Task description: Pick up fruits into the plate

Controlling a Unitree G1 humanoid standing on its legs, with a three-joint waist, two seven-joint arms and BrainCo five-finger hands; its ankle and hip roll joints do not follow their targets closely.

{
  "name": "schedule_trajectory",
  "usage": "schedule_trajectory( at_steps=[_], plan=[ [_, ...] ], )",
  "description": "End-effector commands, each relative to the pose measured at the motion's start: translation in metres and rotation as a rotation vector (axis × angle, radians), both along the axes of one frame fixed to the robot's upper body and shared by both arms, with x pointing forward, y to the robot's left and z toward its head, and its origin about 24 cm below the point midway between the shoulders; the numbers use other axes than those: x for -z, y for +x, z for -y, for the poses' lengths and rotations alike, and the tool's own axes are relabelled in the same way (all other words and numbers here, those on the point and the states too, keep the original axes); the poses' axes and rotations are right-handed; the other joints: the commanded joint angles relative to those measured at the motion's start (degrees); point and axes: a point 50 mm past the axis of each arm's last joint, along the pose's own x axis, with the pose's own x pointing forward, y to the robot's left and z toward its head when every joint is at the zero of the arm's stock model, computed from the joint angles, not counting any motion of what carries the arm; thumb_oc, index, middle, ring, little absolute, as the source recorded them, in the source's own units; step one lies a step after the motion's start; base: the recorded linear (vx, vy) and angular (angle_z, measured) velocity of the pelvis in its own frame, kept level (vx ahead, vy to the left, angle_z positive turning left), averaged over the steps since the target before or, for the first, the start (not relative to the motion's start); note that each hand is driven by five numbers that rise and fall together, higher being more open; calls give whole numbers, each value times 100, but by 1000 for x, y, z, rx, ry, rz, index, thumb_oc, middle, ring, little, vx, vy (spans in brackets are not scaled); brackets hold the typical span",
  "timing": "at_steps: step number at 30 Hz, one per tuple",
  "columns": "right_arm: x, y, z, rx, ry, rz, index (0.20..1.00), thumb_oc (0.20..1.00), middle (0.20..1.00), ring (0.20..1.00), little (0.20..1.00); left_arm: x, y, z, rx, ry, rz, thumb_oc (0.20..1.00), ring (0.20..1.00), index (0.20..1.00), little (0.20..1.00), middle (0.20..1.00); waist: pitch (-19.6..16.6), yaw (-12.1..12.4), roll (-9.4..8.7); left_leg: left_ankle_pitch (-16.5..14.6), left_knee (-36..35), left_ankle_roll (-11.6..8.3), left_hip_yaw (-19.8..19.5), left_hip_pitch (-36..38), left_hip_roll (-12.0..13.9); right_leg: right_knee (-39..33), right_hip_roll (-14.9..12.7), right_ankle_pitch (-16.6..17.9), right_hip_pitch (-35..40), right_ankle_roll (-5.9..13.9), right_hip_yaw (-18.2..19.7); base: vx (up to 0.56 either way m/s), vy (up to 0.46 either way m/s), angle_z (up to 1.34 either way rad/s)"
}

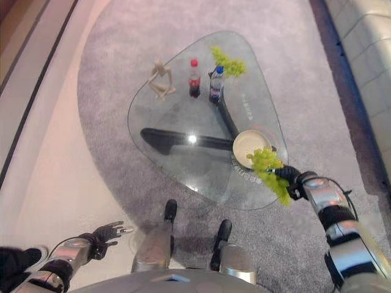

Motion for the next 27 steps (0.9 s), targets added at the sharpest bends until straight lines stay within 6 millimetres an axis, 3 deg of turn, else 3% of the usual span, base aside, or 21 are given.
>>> schedule_trajectory(
  at_steps=[1,5,11,15,25,26,27],
  plan=[
    [-83,36,23,15,-234,226,200,200,200,200,200,-8,28,6,52,90,89,1000,1000,1000,1000,1000,456,84,70,-839,212,225,113,231,-263,755,-71,-151,-486,-55,383,-182,40,25],
    [-123,49,34,84,-361,300,200,200,200,200,200,-7,36,17,90,107,111,1000,1000,1000,1000,1000,752,70,315,-763,302,242,-19,-49,-372,952,-70,-206,-800,-119,348,-133,48,8],
    [-153,57,38,155,-493,345,200,200,200,200,200,-14,50,28,117,84,165,1000,1000,1000,1000,1000,785,33,537,-655,341,257,-101,-525,-458,1151,-86,-235,-1357,-166,263,-71,33,0],
    [-167,58,44,228,-547,363,200,200,200,200,200,-20,59,37,146,65,222,1000,1000,1000,1000,1000,785,57,693,-591,340,258,-131,-835,-521,1298,-112,-276,-1726,-196,217,-43,42,-1],
    [-186,58,49,322,-658,416,200,200,200,200,200,-22,60,49,185,27,252,1000,1000,1000,1000,1000,785,89,930,-514,390,270,-68,-1206,-588,1519,-155,-337,-2171,-225,243,-10,43,-5],
    [-189,58,48,332,-676,424,407,407,407,407,407,-21,60,50,187,23,250,1000,1000,1000,1000,1000,785,98,953,-510,397,272,-58,-1225,-591,1536,-158,-343,-2193,-226,247,5,54,-11],
    [-191,59,47,341,-681,429,796,796,796,796,796,-21,59,50,187,18,249,1000,1000,1000,1000,1000,785,102,969,-506,403,275,-48,-1246,-596,1553,-157,-345,-2223,-227,253,6,56,-7]
  ],
)
